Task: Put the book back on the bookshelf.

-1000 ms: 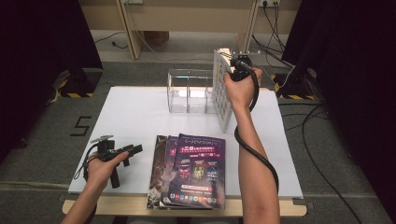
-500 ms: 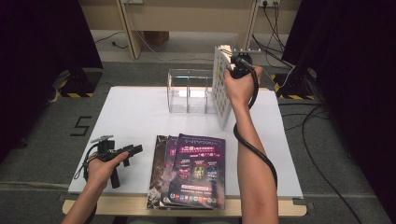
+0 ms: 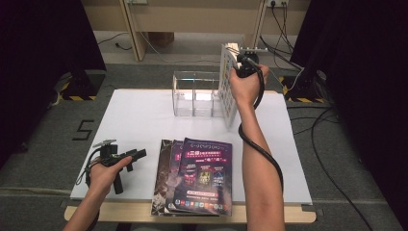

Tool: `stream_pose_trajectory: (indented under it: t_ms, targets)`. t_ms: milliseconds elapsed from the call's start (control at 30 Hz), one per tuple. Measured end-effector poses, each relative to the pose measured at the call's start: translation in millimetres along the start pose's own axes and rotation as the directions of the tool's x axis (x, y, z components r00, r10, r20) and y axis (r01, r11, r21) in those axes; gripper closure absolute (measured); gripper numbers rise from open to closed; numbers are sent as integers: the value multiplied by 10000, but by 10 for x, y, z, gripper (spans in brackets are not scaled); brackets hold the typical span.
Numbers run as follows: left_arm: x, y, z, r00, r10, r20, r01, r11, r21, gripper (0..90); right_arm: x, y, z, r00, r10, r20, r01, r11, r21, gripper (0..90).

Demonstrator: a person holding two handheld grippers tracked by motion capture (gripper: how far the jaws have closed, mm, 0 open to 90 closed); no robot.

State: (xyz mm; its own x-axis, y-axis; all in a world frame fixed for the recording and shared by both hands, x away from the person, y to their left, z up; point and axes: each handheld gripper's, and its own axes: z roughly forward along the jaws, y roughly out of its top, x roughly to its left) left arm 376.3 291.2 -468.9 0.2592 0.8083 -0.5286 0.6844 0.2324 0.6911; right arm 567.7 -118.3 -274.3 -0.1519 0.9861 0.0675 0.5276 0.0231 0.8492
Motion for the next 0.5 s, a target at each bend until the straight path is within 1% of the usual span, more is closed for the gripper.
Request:
stream_pose_trajectory:
  t_ms: [200,267,500]
  targets:
    - [6,4,-4,10000,-34,-1,34,10000,-19,443,-8,35,40,10000,53,84,-51,9999,-136,743]
    - [6,4,-5,10000,-26,0,26,10000,-16,443,-16,46,47,9999,142,55,-141,9998,-143,743]
    - [4,3,-4,10000,-40,11,40,10000,-29,443,-26,72,96,9998,205,84,-203,9995,-259,743]
